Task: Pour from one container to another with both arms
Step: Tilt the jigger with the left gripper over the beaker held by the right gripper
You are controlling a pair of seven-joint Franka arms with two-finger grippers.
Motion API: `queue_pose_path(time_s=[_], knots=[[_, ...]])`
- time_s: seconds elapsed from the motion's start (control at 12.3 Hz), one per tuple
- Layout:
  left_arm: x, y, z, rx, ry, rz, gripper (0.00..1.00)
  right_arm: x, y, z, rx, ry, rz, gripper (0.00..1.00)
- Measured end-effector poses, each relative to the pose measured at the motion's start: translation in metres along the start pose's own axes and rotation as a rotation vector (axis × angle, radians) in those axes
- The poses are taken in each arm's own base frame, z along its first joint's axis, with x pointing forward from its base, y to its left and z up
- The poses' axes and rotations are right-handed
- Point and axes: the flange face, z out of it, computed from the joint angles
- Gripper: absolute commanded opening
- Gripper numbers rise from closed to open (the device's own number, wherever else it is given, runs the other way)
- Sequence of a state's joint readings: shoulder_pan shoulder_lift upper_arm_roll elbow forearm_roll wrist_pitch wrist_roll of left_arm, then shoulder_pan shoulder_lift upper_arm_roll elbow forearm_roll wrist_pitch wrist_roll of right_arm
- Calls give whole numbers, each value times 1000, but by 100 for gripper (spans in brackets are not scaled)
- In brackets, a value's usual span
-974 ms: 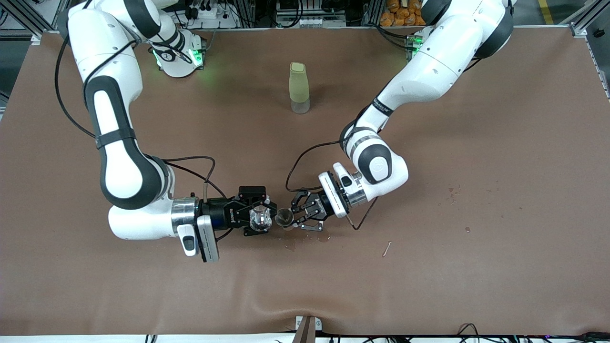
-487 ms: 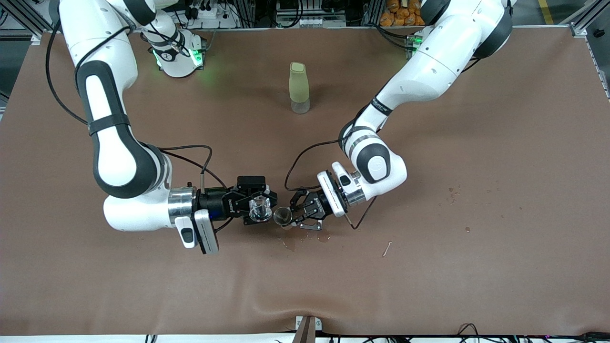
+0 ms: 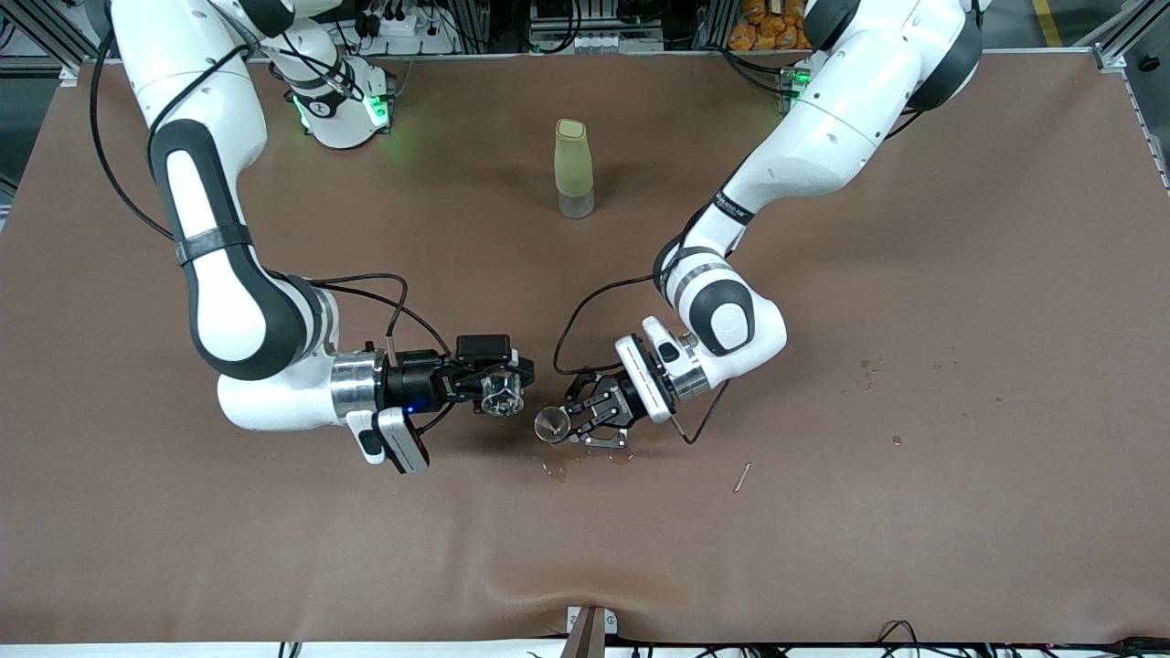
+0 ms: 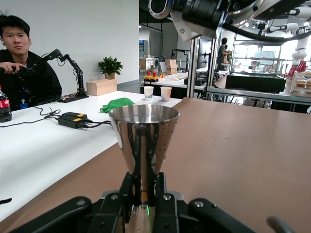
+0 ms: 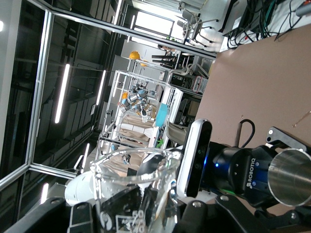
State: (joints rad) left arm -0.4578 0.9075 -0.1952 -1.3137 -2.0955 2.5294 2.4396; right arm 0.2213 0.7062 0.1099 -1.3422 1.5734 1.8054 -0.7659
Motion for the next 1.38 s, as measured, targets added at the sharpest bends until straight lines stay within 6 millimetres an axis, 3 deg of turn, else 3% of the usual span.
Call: queue_pose_path(time_s=[0.32,0.57,1.38], knots=[[-10,8,10,42,-5,-14,0,-1,0,5,20,13,34,0],[-16,18,22,57,-9,-6,0,-4,0,20,8,21,43,0],[-9,6,22,72,0,22,0,-11,9,23,5,26,108,0]])
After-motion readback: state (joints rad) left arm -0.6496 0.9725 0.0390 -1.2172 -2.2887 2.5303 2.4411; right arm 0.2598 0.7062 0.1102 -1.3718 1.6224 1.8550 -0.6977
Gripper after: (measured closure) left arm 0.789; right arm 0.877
